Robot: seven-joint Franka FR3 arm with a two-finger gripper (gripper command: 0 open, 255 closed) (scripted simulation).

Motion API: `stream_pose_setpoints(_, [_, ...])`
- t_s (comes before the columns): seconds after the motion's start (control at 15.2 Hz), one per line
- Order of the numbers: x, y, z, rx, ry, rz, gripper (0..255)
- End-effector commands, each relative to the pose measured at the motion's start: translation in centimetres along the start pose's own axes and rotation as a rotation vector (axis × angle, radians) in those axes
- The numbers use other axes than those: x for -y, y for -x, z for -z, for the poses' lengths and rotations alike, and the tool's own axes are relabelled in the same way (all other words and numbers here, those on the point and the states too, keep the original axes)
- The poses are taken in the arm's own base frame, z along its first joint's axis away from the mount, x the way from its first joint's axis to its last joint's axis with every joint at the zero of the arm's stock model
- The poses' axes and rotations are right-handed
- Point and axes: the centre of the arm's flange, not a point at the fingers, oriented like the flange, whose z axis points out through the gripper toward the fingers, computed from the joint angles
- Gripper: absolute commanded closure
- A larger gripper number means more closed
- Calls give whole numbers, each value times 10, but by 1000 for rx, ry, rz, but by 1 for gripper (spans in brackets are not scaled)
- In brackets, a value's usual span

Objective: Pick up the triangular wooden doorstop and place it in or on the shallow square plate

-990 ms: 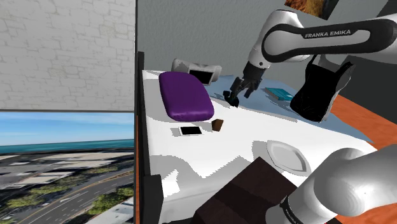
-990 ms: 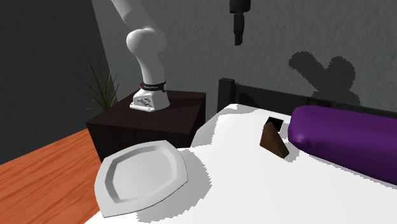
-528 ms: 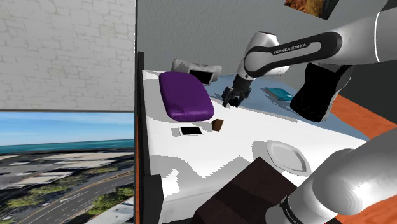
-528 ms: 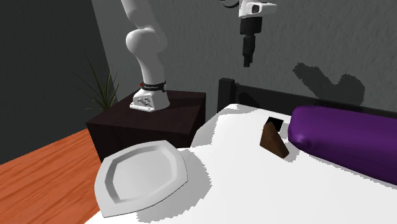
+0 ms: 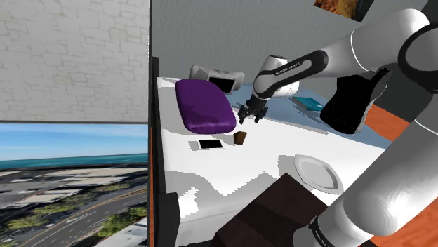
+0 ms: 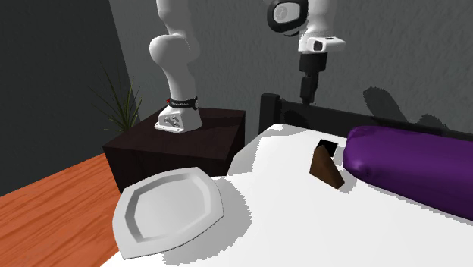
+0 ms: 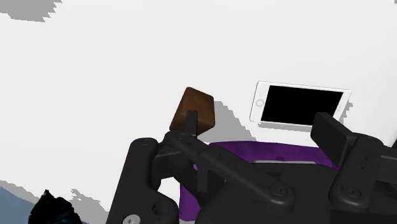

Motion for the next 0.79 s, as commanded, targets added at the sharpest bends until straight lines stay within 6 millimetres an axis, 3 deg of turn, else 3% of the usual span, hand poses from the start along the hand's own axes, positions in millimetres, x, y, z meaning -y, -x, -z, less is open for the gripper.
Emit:
stream_pose_setpoints(0.0, [-8, -13, -21, 1, 4, -28, 0])
stream_pose_setpoints(0.53, [-43, -61, -107, 11, 20, -136, 0])
stream_pose_setpoints(0.73, [-44, -61, -123, 11, 20, -136, 0])
